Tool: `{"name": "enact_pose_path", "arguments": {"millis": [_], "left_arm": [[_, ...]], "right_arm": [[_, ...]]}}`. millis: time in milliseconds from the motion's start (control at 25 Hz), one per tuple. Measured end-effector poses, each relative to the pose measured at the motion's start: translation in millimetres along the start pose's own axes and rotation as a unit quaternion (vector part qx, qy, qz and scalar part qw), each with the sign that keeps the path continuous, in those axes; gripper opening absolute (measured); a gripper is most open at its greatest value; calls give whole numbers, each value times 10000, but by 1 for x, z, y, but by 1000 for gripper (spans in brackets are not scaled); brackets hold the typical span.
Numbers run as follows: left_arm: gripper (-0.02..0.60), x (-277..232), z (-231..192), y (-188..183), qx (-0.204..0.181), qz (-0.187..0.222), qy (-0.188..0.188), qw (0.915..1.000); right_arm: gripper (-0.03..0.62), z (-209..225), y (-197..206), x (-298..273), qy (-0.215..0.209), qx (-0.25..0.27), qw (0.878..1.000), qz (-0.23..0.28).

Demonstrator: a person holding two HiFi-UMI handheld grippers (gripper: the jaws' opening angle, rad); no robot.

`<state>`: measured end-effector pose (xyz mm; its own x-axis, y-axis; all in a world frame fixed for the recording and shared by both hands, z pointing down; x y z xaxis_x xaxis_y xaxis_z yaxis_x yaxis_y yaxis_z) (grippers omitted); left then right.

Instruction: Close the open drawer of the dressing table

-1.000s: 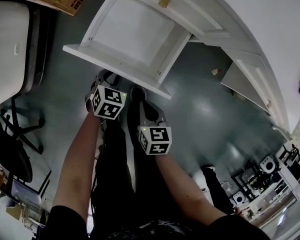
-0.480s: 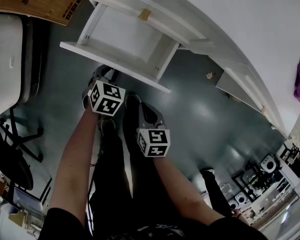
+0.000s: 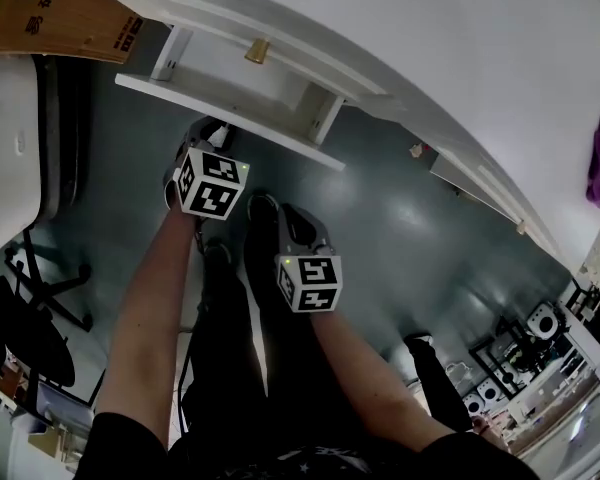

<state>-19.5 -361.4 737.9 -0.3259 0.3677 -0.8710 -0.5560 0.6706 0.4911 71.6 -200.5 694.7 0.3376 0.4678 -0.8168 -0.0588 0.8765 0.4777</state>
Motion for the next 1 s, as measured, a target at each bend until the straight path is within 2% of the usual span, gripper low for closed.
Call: {"name": "enact_pose_path", "arguments": {"millis": [520,1000], "left_arm": [[84,-24,-12,-46,146,165,-26,9998],[84,-42,-19,-78,115,138,-76,9998]], "right_arm": [[2,37,-36,-5,250,-172,9991,294],[2,52,-43,-4,279,-244,9989,282]]}}
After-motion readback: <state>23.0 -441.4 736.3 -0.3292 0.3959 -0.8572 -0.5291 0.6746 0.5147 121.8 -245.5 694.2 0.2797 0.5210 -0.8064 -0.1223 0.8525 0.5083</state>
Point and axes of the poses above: the fingertips, and each gripper's own axes: x backward along the fingers, z to its right, y out of its underside, the point moved 1 cm from there along x, backward along the fingers, and after that the axes turned 3 degrees about -z, right-handed, at the moved point
